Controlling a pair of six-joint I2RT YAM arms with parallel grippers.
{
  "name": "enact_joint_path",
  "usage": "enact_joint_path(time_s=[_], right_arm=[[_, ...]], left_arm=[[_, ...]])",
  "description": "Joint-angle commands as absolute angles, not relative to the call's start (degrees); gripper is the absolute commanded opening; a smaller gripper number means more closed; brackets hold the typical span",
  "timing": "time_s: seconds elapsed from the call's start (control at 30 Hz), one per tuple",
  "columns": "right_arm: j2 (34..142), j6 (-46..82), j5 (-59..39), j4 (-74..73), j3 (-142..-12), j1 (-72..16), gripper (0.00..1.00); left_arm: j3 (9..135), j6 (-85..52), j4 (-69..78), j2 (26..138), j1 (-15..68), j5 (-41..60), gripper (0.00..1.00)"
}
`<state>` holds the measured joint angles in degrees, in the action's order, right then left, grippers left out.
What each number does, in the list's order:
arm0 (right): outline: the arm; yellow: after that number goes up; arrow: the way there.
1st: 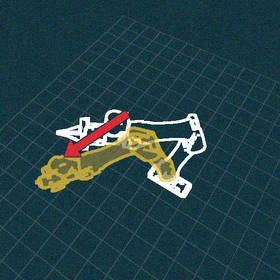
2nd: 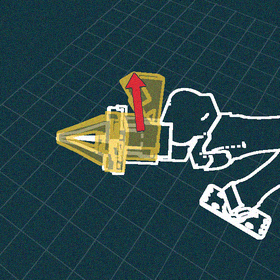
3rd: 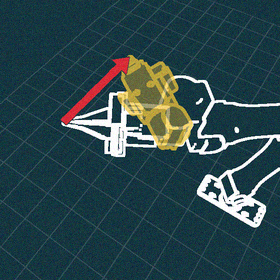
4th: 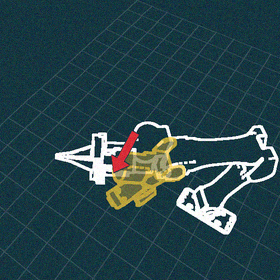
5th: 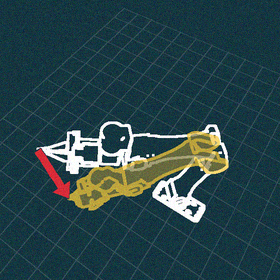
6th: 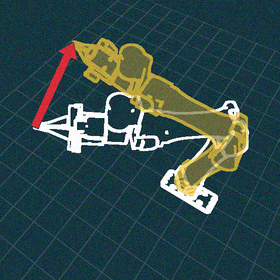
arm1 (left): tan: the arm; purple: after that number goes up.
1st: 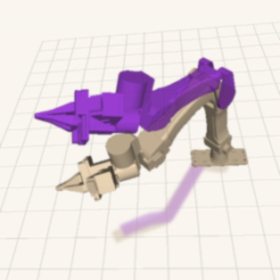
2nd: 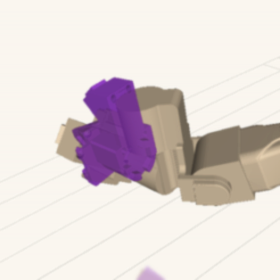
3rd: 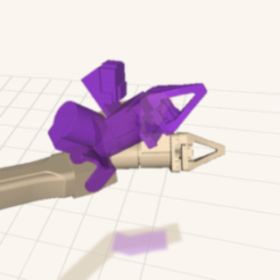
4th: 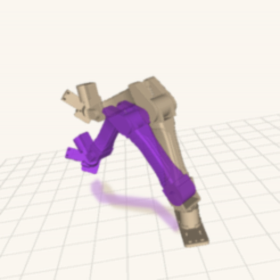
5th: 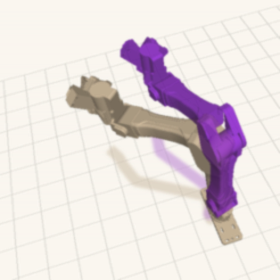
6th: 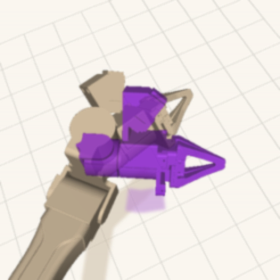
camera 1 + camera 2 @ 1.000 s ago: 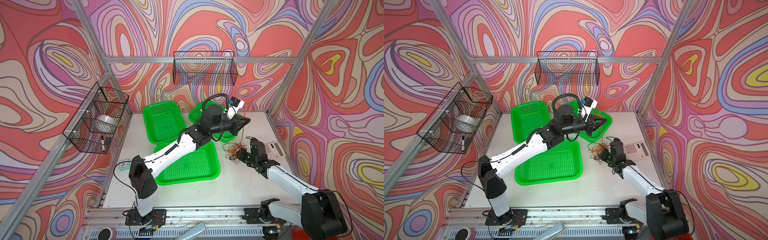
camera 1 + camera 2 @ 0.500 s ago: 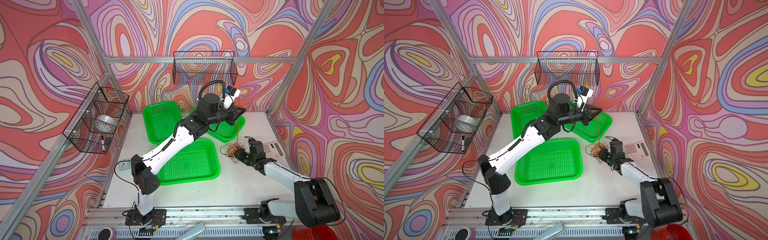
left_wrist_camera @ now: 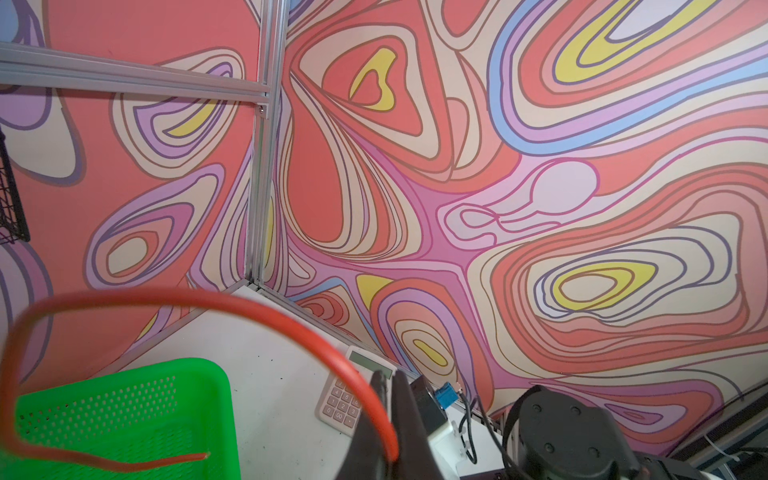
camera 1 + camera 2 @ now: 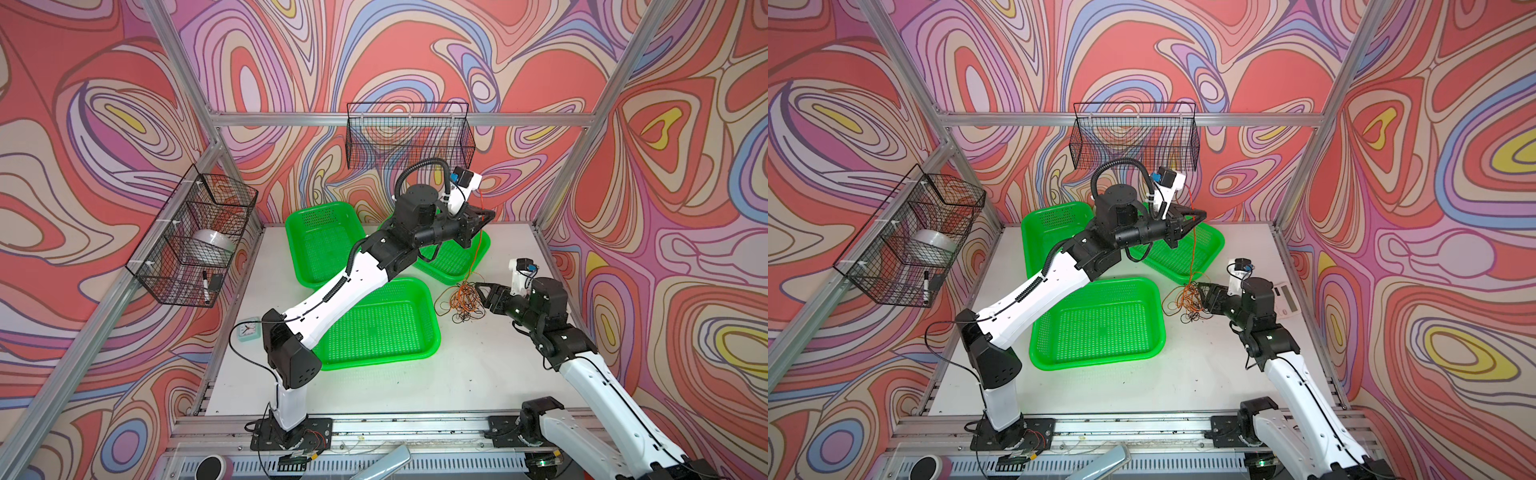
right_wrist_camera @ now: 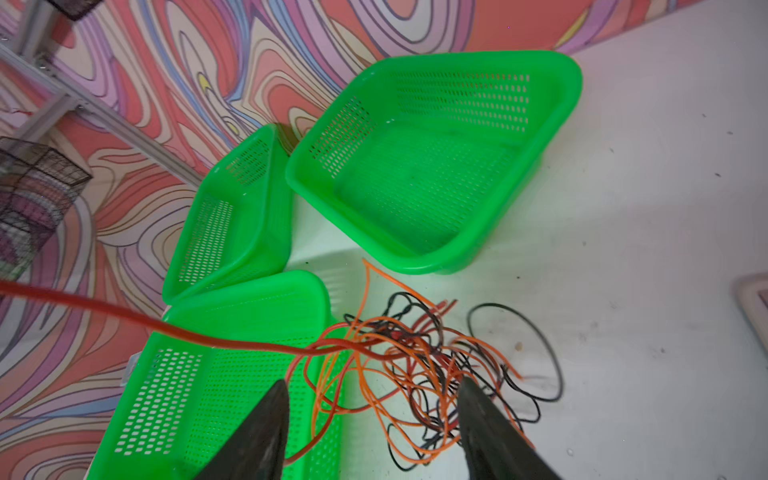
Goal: Untangle the cables
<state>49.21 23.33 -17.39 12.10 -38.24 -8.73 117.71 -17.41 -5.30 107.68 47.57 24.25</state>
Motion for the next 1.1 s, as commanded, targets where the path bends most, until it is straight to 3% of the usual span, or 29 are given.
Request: enact_joint_path(time_s=[0.0,0.23,0.37,0.47,0.53,0.6,0.63,0.7,0.8,0.87,0.93,1.07], right_arm=[[49.17,17.89,-26.32,7.95,-40.44,-9.28,0.66],[54.97,13.54,-33.52,5.71,-44.33,-10.19,0.60],[57.29,13.24,-32.99,4.58,-44.71,-11.03,0.57],[59.12,13.35,-28.51,5.24,-45.81,-11.15,0.41],[59.48,13.60,-26.33,5.74,-46.90,-11.16,0.18],[58.49,14.01,-25.53,5.85,-47.52,-11.17,0.02],[57.80,14.21,-25.25,6.28,-47.90,-11.16,0.00],[56.68,14.56,-24.44,8.10,-49.11,-11.14,0.00],[56.42,15.74,-23.10,11.56,-51.28,-11.07,0.00],[57.37,16.34,-22.25,15.03,-53.75,-11.10,0.00],[58.54,17.53,-22.17,17.69,-55.88,-11.07,0.00],[61.02,19.05,-23.50,21.11,-59.38,-11.12,0.00]], left_arm=[[119.10,-18.15,-2.86,108.79,47.52,25.36,0.00],[118.83,-18.15,-3.31,108.84,47.80,24.92,0.00],[118.83,-18.12,-3.46,108.72,47.84,24.87,0.00],[118.83,-18.06,-3.62,108.64,47.89,24.94,0.00],[118.73,-17.55,-4.18,108.32,47.90,24.63,0.00],[117.86,-16.46,-4.99,107.52,47.80,23.50,0.00],[116.84,-16.06,-5.18,106.84,47.61,22.85,0.00],[113.75,-16.89,-3.97,105.29,46.59,22.69,0.22],[107.42,-20.00,-0.44,102.65,44.36,23.67,0.70],[102.01,-19.15,1.69,100.09,43.44,23.24,0.90],[96.15,-17.05,2.93,97.07,43.00,20.93,0.96],[85.96,-16.00,5.22,92.35,41.27,20.64,0.94]])
